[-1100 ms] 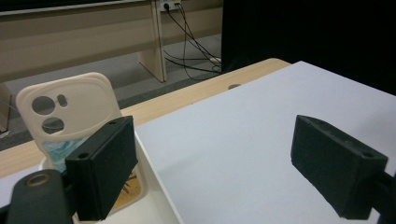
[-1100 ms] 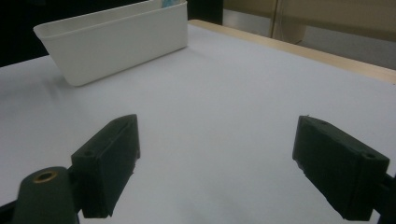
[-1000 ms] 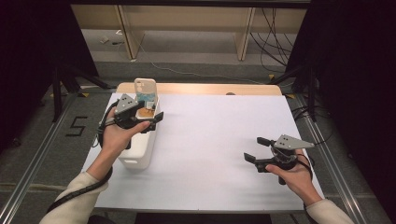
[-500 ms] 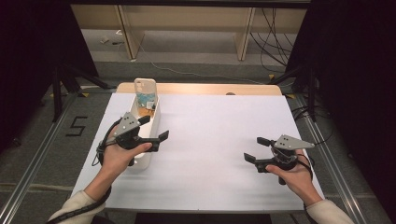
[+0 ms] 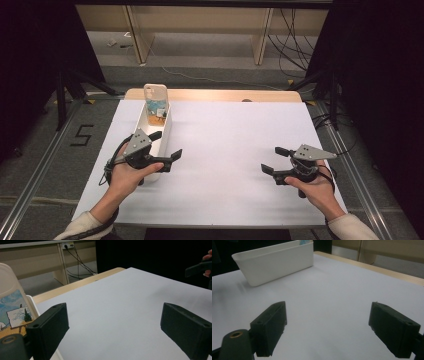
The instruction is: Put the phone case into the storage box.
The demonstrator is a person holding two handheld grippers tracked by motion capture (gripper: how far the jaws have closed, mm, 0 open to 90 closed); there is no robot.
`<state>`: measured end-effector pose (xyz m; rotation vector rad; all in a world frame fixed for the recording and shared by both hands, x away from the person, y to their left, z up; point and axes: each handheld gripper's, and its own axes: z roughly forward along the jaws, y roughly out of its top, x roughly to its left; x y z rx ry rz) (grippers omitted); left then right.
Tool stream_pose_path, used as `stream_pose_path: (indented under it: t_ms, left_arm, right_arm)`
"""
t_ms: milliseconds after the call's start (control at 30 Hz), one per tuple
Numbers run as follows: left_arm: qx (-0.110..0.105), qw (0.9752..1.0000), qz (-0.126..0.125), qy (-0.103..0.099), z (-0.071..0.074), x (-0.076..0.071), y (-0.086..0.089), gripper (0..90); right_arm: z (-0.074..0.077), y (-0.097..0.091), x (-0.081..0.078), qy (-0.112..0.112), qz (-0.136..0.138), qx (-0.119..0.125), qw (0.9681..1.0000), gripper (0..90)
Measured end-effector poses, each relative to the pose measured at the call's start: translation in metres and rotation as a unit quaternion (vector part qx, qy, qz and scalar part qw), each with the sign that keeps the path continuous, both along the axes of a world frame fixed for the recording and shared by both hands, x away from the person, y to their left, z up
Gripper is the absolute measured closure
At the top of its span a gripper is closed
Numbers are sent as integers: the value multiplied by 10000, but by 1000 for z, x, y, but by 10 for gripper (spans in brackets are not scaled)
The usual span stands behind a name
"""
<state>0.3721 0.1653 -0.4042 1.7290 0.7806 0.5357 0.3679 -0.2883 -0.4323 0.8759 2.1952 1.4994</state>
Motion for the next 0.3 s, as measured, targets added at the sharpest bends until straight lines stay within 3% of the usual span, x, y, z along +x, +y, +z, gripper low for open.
stream_pose_path:
  t_ms: [300]
  left_arm:
    - [7, 10000, -25, 12, 0, 0, 0, 75]
  right_arm:
    - [0, -1, 0, -17, -14, 18, 10000, 158]
